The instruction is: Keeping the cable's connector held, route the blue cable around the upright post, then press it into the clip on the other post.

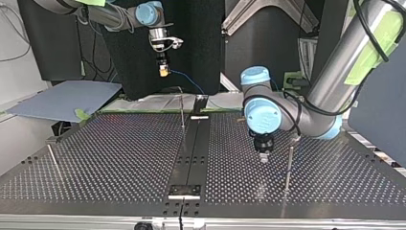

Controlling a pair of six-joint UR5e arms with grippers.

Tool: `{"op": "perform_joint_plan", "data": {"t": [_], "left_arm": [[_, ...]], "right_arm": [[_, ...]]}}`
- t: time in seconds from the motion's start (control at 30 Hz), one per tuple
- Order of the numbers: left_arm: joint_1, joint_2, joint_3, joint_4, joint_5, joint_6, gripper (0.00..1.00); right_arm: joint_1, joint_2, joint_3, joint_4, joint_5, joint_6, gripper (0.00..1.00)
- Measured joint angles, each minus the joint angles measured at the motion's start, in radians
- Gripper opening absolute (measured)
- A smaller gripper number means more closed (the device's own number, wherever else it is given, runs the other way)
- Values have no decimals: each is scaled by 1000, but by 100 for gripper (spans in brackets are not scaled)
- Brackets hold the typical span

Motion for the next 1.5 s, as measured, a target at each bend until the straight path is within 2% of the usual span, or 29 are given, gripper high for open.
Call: {"op": "perform_joint_plan", "data": {"t": [0.17,0.4,0.73,0.97,1.5], "left_arm": [[-6,-40,34,-9,-25,47,100],[1,-90,43,-5,-65,110,100],[11,-100,43,8,-61,194,100],[9,-150,43,11,-78,253,100],[14,-179,43,16,-93,269,100]], "right_arm": [[0,0,0,1,0,0,0],[0,0,0,3,0,-1,0],[0,0,0,3,0,-1,0],[0,0,0,4,0,-2,0],[0,0,0,5,0,-2,0]]}}
